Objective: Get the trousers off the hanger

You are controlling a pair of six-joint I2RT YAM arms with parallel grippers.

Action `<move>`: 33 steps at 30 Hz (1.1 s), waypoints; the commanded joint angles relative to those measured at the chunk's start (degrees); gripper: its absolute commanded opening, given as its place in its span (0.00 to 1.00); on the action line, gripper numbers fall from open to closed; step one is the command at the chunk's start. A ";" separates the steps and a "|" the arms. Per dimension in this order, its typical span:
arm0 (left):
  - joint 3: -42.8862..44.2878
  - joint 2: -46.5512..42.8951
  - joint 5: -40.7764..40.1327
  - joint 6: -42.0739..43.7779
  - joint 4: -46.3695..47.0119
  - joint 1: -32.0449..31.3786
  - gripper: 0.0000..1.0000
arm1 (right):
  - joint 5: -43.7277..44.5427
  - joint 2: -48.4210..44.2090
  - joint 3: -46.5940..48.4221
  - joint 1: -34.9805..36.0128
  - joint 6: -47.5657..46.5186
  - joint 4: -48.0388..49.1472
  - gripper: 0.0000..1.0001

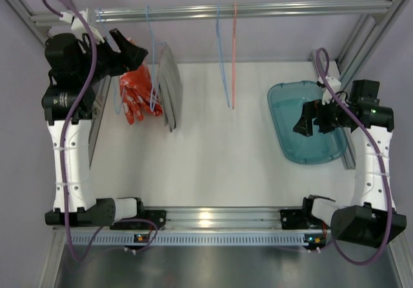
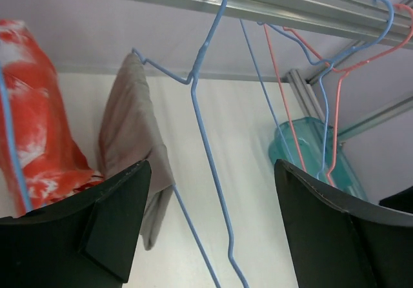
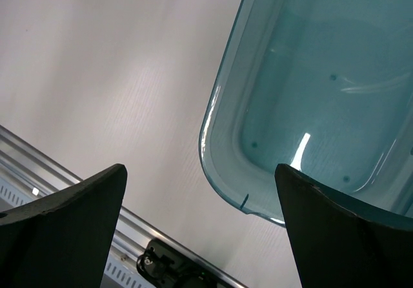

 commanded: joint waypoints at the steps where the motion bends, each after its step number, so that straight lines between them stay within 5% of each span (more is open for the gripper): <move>1: -0.25 1.01 4.83 -9.71 6.59 -0.31 0.82 | -0.88 -0.37 3.16 0.36 0.62 0.39 0.99; 6: -0.08 4.00 8.35 -15.43 8.79 -0.84 0.79 | -0.88 0.07 3.08 0.36 1.06 0.39 1.00; 19: -5.87 5.41 2.82 -16.40 11.15 -3.71 0.62 | 0.26 -0.02 2.64 0.54 2.81 1.27 0.99; 27: -13.44 3.11 -16.66 -8.23 18.90 -11.47 0.51 | 0.53 -0.11 1.93 0.54 3.17 1.80 0.99; 33: -12.74 6.20 -19.77 -5.16 21.97 -12.35 0.49 | 1.32 -0.55 1.50 0.54 2.91 1.89 0.99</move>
